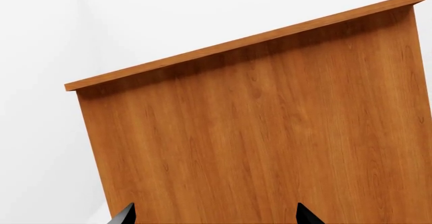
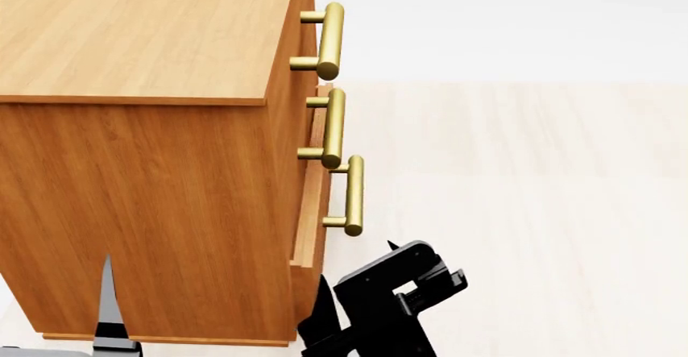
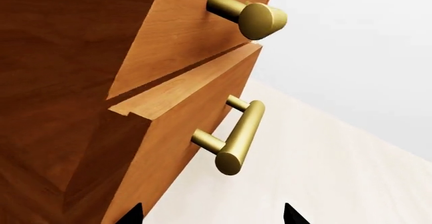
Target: Close the bottom drawer of the cabinet.
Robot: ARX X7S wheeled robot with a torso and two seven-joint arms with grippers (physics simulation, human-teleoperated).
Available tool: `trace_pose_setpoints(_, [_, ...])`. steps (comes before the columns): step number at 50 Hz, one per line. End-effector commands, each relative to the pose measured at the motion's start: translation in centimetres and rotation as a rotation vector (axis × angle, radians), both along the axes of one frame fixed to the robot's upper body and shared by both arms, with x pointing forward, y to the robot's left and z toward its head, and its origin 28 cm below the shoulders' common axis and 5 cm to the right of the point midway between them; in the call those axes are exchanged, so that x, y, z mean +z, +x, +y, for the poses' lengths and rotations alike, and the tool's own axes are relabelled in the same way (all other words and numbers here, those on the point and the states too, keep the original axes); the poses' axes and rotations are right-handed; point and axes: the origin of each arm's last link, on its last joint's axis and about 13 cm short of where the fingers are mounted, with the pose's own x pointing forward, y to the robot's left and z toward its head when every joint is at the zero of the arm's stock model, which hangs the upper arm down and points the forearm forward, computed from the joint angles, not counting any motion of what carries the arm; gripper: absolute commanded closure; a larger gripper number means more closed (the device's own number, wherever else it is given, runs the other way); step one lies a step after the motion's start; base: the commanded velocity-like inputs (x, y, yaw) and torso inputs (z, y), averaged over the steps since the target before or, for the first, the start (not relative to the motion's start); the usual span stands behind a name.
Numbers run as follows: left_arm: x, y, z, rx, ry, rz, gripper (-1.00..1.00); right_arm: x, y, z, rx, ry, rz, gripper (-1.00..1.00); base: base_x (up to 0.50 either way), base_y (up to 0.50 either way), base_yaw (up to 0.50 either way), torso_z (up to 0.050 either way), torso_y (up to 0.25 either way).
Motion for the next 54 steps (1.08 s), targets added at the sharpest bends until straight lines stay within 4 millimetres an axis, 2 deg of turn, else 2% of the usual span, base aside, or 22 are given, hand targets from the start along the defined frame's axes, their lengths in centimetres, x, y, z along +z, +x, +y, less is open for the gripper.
trace_pose_setpoints(1, [0.0,-0.1,0.0,0.001,0.001,0.001,-1.0,1.6,0.1,1.2,0.086,0.02,-0.021,-1.0,0.0,0.0,0.0,0.0,0.0])
trace_pose_setpoints(13, [0.0,-0.1,0.0,0.003,0.002,0.003,-1.0,3.5,-0.3,1.4,0.227,0.087,-0.04,-1.0,0.0,0.0,0.0,0.0,0.001])
trace_pose_setpoints(26, [-0.1,0.0,0.1,0.006,0.003,0.004,-1.0,5.2,-1.3,0.6,0.342,0.202,-0.036,-1.0,0.0,0.0,0.0,0.0,0.002])
trace_pose_setpoints(34, [0.0,-0.1,-0.1,-0.001,0.005,0.0,-1.0,5.4,-1.4,-0.7,0.295,0.208,-0.042,-1.0,0.0,0.0,0.0,0.0,0.001])
trace_pose_setpoints(43, [0.6,-0.1,0.1,0.015,0.021,-0.035,-1.0,5.6,-1.7,-1.8,0.208,0.24,-0.124,-1.0,0.0,0.0,0.0,0.0,0.0])
trace_pose_setpoints(54, [1.9,-0.2,0.3,0.04,0.047,-0.091,-1.0,7.1,-3.5,-3.1,0.177,0.301,-0.209,-1.0,0.0,0.0,0.0,0.0,0.0])
